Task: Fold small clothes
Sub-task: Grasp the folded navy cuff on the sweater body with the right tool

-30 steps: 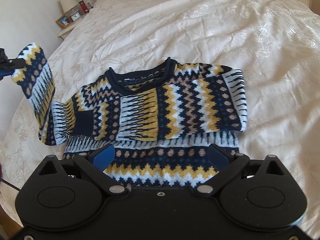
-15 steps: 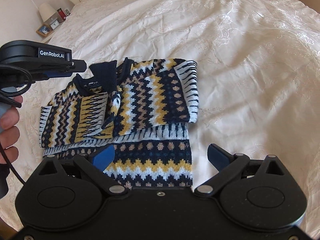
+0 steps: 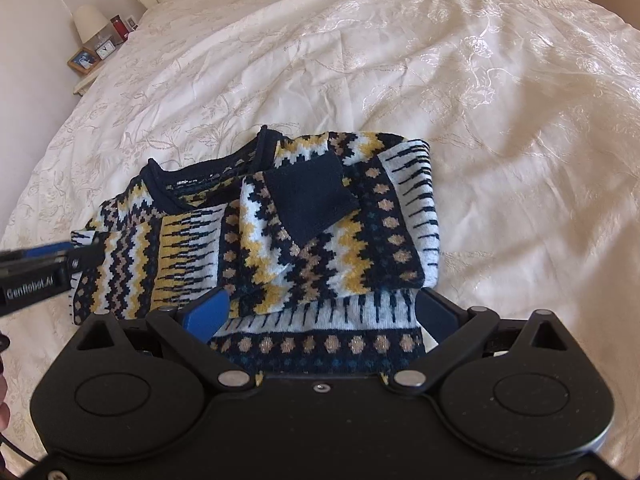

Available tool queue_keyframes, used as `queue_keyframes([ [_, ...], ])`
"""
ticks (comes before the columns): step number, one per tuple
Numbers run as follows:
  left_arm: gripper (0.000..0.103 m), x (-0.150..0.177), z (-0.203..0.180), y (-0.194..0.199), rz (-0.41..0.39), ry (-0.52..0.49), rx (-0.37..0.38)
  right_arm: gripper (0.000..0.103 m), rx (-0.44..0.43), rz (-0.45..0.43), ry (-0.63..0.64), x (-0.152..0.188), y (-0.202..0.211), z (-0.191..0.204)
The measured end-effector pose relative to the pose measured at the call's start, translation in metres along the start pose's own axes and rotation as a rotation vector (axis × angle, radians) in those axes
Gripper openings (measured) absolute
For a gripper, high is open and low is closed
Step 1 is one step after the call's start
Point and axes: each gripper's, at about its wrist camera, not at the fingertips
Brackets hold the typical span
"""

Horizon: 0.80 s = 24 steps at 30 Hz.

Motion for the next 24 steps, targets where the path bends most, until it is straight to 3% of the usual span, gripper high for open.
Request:
queue_keyframes([
  [9, 0.039, 0.005, 0.073, -0.06, 0.171, 0.153, -0.136, 0.099, 0.057, -0.014, 0.039, -0.039, -0.037, -0.008],
  [13, 0.039, 0.011, 0.087, -0.086, 0.256, 0.219, -0.147, 0.087, 0.065, 0.013, 0.067, -0.053, -0.059, -0.016],
  [18, 0.042, 0.014, 0.089, -0.097, 0.274, 0.244, -0.149, 0.086, 0.047, 0.03, 0.073, -0.06, -0.083, -0.021],
  [24, 0.043, 0.015, 0.086, -0.096, 0.27, 0.233, -0.157, 0.072, 0.009, 0.052, 0.063, -0.061, -0.101, -0.02],
])
Point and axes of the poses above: each gripper's, at about its wrist camera, not at the fingertips, and y roughly against the way its jaws point, z to its left, x to its underside, and after that the axes turned 9 degrees about y, right-handed
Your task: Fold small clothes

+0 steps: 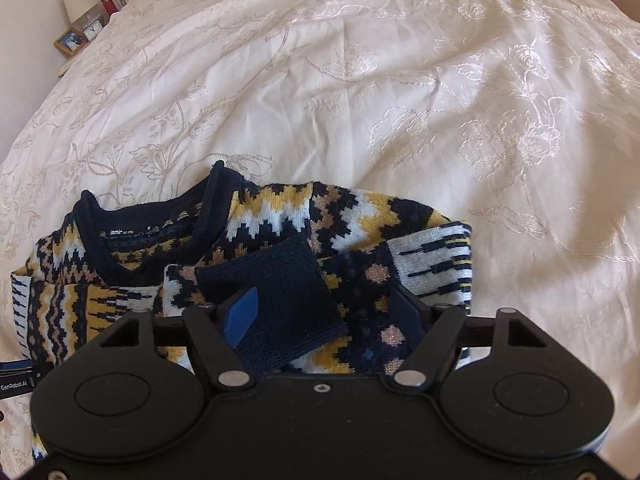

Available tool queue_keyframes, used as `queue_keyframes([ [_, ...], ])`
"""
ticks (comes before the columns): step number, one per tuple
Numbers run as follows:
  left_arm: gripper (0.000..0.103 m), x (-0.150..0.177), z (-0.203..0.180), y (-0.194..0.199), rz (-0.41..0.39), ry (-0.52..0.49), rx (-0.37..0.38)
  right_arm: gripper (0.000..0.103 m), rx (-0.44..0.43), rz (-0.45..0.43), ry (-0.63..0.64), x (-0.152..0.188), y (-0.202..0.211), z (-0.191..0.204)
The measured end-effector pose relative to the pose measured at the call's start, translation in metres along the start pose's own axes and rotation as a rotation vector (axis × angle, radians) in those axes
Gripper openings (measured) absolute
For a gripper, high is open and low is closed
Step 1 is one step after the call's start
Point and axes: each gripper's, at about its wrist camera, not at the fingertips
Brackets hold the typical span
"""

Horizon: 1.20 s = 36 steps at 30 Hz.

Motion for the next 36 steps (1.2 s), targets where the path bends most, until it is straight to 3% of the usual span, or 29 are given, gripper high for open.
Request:
queue_keyframes([
  [2, 0.043, -0.001, 0.001, 0.0, 0.001, 0.001, 0.004, 0.068, -0.008, -0.004, -0.002, 0.001, -0.001, 0.001],
  [4, 0.043, 0.0, 0.001, 0.0, 0.004, 0.001, 0.004, 0.054, -0.025, 0.005, -0.017, 0.001, -0.002, 0.0],
  [8, 0.043, 0.001, 0.003, -0.001, 0.006, 0.0, 0.0, 0.049, -0.063, 0.016, -0.061, 0.003, 0.0, -0.002],
  [10, 0.043, 0.001, 0.003, -0.002, 0.006, -0.001, -0.001, 0.016, -0.066, 0.022, -0.063, 0.005, 0.002, -0.002],
  [17, 0.043, -0.003, 0.0, 0.002, 0.02, -0.022, -0.005, 0.012, -0.103, -0.052, -0.102, 0.008, 0.037, -0.002],
  [26, 0.043, -0.003, -0.007, 0.018, 0.027, -0.039, -0.003, 0.01, -0.06, -0.116, -0.072, 0.006, 0.086, 0.0],
  [32, 0.043, 0.004, -0.011, 0.034, 0.037, -0.029, 0.019, 0.005, 0.004, -0.092, -0.068, 0.015, 0.092, -0.009],
  [36, 0.043, 0.009, -0.015, 0.044, 0.04, -0.031, 0.027, 0.005, 0.0, -0.05, -0.104, 0.023, 0.082, -0.019],
])
Point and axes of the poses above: each gripper's, at about its wrist camera, not at the fingertips, and y roughly against the way its jaws point, z to its left, x to its underside, and after that the axes turned 9 degrees about y, right-handed
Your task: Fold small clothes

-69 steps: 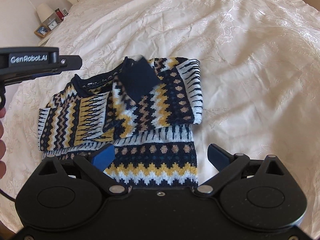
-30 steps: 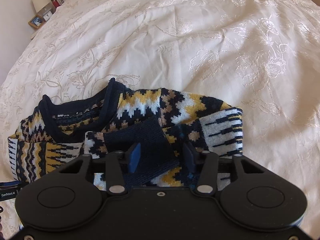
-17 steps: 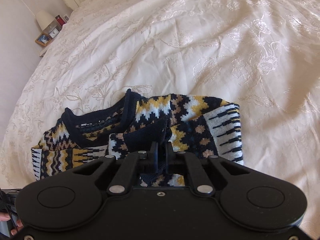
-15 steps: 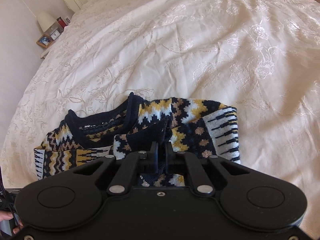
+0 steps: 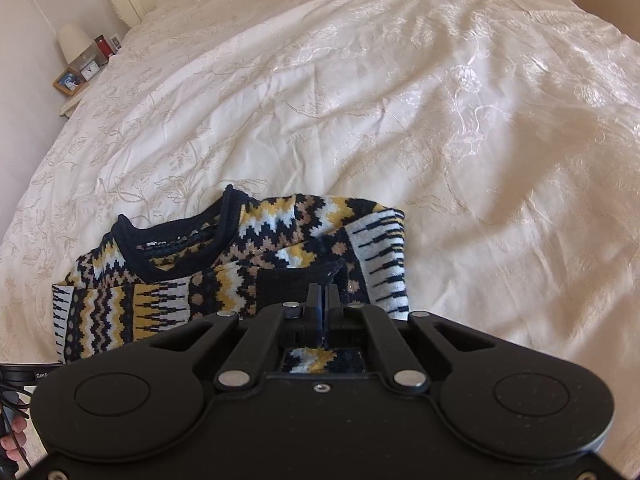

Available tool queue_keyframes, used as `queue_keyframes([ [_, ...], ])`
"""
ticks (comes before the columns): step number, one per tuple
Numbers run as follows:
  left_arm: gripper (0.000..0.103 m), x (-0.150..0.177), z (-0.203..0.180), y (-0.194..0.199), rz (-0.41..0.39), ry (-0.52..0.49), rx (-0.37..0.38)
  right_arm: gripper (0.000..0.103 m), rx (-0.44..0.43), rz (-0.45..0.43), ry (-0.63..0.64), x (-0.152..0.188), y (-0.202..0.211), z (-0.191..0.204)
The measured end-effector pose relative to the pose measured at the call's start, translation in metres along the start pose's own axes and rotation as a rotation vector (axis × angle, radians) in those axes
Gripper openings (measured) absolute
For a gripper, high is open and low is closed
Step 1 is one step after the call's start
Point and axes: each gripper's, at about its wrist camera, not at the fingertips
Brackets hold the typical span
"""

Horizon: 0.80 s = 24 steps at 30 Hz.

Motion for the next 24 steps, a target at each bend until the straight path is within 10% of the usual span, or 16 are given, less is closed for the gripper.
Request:
queue_keyframes([
  [7, 0.043, 0.001, -0.006, 0.006, 0.016, 0.008, 0.012, 0.019, 0.0, 0.042, -0.023, 0.008, -0.014, -0.002],
  [11, 0.043, -0.002, -0.007, 0.006, 0.027, 0.018, 0.019, 0.052, -0.005, 0.039, -0.02, 0.008, -0.019, -0.001],
  [24, 0.043, 0.002, 0.013, 0.018, -0.01, 0.022, 0.034, 0.053, 0.014, 0.086, 0.022, 0.013, -0.046, 0.0],
])
Point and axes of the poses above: each gripper's, at about its wrist camera, not at the fingertips, and y roughly against the way its jaws point, z to its left, x to its underside, and after that the axes turned 9 degrees about y, right-handed
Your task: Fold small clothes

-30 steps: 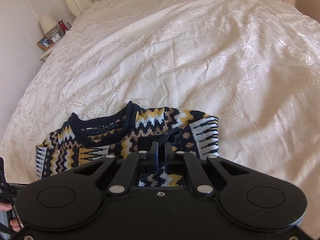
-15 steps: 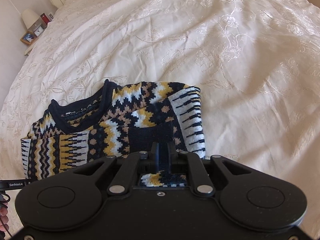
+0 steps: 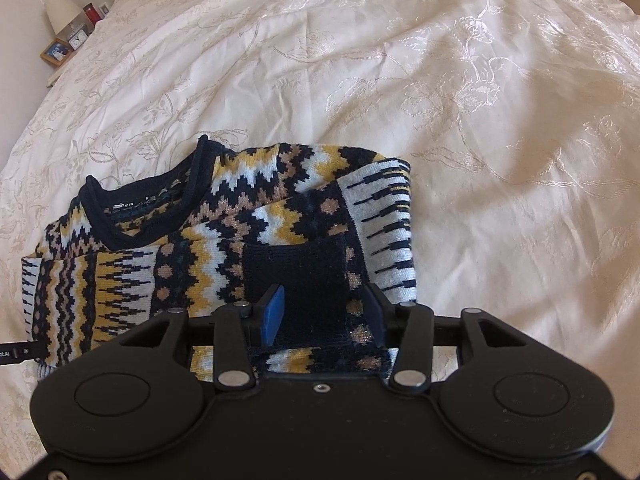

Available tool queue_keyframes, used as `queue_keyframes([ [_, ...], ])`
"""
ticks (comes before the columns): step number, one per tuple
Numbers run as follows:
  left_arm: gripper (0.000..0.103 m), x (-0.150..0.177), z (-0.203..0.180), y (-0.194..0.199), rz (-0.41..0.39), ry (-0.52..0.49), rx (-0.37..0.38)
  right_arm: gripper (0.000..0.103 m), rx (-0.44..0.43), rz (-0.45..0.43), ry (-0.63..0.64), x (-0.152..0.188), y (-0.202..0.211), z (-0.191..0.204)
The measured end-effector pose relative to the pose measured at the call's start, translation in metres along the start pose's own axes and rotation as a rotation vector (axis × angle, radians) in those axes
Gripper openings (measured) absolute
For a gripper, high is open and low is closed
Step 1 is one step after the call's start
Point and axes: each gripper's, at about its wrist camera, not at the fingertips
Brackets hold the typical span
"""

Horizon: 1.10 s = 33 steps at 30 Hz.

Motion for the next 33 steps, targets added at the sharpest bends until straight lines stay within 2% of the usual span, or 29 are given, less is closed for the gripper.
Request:
queue_keyframes([
  [4, 0.043, 0.001, 0.006, 0.005, -0.022, 0.006, 0.006, 0.051, -0.018, 0.016, -0.014, 0.001, -0.007, -0.002],
  [5, 0.043, 0.001, 0.008, 0.005, -0.027, 0.009, 0.007, 0.045, -0.021, 0.018, -0.009, 0.001, -0.007, -0.001],
  [6, 0.043, 0.002, 0.012, 0.006, -0.03, 0.011, 0.007, 0.012, -0.016, 0.014, 0.004, 0.0, -0.006, 0.002],
  [7, 0.043, 0.004, 0.016, 0.007, -0.033, 0.014, 0.006, 0.011, -0.022, 0.003, 0.018, -0.002, -0.001, 0.004],
  [10, 0.043, 0.004, 0.026, 0.015, -0.047, 0.017, 0.005, 0.01, -0.053, -0.081, 0.058, -0.008, 0.024, 0.014],
  [13, 0.043, 0.0, 0.027, 0.02, -0.074, 0.014, 0.02, 0.009, 0.019, -0.135, 0.104, -0.016, 0.043, 0.016],
  [17, 0.044, -0.007, 0.023, 0.015, -0.081, 0.005, 0.022, 0.01, 0.045, -0.068, 0.044, -0.021, 0.023, -0.001],
  [20, 0.044, -0.012, 0.013, -0.002, -0.062, -0.008, -0.021, 0.012, 0.061, -0.011, 0.035, -0.017, 0.0, -0.006],
  [22, 0.043, -0.011, 0.008, -0.015, -0.049, -0.011, -0.04, 0.02, 0.092, 0.014, 0.045, -0.014, -0.009, -0.005],
  [24, 0.045, -0.012, 0.009, -0.025, -0.028, -0.012, -0.063, 0.022, 0.116, 0.028, 0.049, -0.01, -0.016, -0.003],
  [26, 0.052, -0.012, 0.011, -0.031, -0.027, -0.017, -0.07, 0.022, 0.137, 0.031, 0.053, -0.008, -0.018, -0.001],
  [29, 0.079, -0.013, 0.014, -0.039, -0.033, -0.018, -0.124, 0.026, 0.151, 0.039, 0.054, -0.006, -0.021, -0.001],
  [30, 0.084, -0.015, 0.017, -0.042, -0.033, -0.01, -0.128, 0.028, 0.155, 0.04, 0.05, -0.006, -0.022, -0.001],
  [33, 0.087, -0.015, 0.03, -0.043, -0.02, 0.037, -0.095, 0.039, 0.172, 0.045, 0.033, -0.007, -0.021, -0.003],
])
Point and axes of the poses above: each gripper's, at about its wrist camera, not at the fingertips, and y roughly against the way its jaws point, z to its left, x to its underside, and after that the axes turned 9 degrees about y, right-handed
